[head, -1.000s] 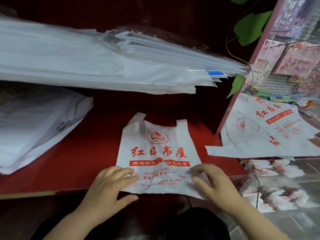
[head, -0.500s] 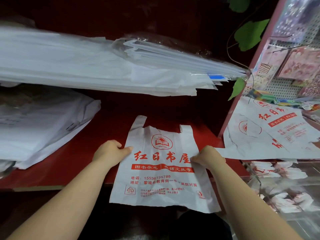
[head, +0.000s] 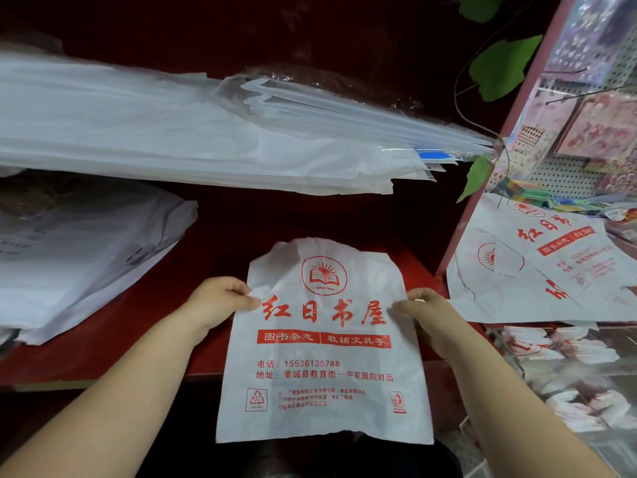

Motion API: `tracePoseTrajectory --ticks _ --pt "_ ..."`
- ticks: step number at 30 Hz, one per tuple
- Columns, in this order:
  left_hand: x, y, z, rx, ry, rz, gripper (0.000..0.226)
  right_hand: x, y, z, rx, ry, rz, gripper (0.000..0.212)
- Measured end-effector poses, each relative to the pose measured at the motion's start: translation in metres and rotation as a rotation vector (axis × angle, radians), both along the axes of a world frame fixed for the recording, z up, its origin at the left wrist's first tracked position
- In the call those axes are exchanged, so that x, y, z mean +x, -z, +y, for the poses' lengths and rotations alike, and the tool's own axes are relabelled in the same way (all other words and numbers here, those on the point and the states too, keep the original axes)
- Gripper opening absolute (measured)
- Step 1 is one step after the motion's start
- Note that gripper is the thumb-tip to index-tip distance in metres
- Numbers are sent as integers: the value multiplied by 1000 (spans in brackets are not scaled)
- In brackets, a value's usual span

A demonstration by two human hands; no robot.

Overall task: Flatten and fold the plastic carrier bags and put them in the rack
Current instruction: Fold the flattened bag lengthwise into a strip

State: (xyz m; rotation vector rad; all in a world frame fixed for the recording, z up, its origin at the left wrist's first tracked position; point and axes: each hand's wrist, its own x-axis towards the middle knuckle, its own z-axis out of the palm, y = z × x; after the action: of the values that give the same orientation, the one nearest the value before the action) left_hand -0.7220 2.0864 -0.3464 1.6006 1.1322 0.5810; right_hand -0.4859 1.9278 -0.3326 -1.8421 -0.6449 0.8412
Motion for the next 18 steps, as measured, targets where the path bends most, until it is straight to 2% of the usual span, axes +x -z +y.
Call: tracePoseTrajectory --ticks 2,4,7,10,12,15,18 --pt "-1 -1 -2 -149 -32 -125 14 -1 -2 0 38 -21 131 8" --pt "-2 -2 -3 -279 -45 -191 10 -2 0 3 73 47 160 8" --pt "-3 -5 -2 -375 7 -190 6 -4 3 4 68 57 180 7" --pt "-4 -7 -5 -329 54 -94 3 -5 3 1 37 9 152 14" --pt "-5 -8 -6 -255 92 -94 8 -3 1 -3 53 -13 127 17" --pt "-10 -14 -8 -165 144 -191 14 2 -6 -12 145 -40 172 18" --pt "-17 -24 -12 -169 174 -319 18 5 -14 -22 252 -81 306 20"
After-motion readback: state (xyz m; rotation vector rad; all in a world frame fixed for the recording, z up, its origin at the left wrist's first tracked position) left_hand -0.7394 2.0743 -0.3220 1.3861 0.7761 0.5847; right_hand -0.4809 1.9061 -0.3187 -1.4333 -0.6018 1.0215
